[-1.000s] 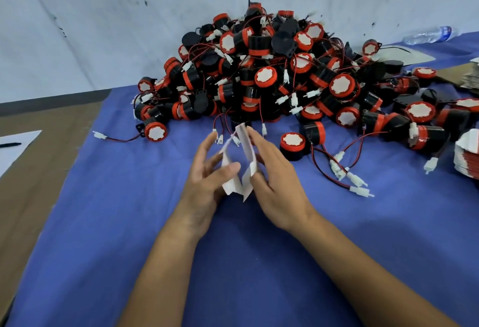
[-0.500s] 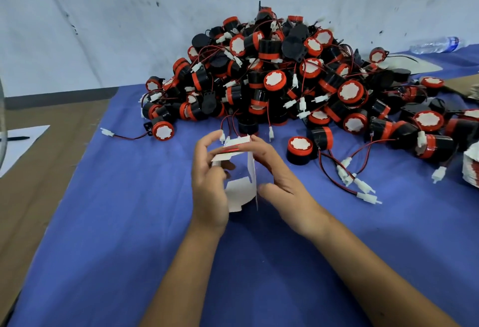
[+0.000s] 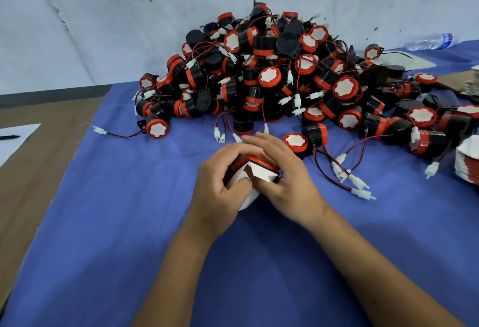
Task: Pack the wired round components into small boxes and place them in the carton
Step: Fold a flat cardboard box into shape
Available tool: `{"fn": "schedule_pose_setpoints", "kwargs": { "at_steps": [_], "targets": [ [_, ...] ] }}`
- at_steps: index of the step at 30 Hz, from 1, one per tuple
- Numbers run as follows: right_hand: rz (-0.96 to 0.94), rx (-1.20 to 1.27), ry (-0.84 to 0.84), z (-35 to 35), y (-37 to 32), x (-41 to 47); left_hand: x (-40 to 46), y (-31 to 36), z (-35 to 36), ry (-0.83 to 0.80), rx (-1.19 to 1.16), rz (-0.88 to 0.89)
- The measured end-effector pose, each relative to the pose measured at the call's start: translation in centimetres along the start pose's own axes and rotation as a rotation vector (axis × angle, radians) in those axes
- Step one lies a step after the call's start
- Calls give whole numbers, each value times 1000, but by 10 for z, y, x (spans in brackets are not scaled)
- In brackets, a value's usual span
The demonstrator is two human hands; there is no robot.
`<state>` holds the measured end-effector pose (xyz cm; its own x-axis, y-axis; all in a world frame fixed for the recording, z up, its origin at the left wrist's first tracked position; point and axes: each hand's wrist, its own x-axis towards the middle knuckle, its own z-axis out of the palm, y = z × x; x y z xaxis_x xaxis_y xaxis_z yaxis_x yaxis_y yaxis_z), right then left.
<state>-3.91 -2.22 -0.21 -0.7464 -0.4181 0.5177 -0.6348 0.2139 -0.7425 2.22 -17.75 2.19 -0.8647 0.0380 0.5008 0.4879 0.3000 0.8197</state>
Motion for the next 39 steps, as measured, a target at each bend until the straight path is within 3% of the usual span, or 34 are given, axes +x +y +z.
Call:
{"fn": "schedule_pose_setpoints", "kwargs": {
  "at_steps": [3,5,7,9,12,15,19,21,26,33,39],
  "targets": [
    [-27,-40,50,-6,2,1,-2,-1,-1,-69,7,7],
    [86,16,158,-6,5,0,-4,-6,-2,-42,34,-96],
    [217,187,248,-5,6,0,-4,-9,-4,5,-96,-254],
    [321,496,296,-7,4,2,-2,-12,-6,-2,-375,-380],
    [367,751,210,-8,0,3,1,-18,-1,-71,-627,-415],
    [407,635,129,-3,-1,1,1,-19,7,-14,-744,-452],
    [212,76,131,4,5,-5,3,-19,11,100,-668,-476],
    [205,46,118,5,5,-5,3,-19,13,135,-649,-500],
    [233,309,-108,0,1,-6,2,-23,11,180,-620,-543],
    [307,517,-25,-1,-2,-4,2,-24,1,48,-655,-491],
    [381,834,-163,-8,-1,-4,3,-23,0,160,-581,-517]
  ]
}}
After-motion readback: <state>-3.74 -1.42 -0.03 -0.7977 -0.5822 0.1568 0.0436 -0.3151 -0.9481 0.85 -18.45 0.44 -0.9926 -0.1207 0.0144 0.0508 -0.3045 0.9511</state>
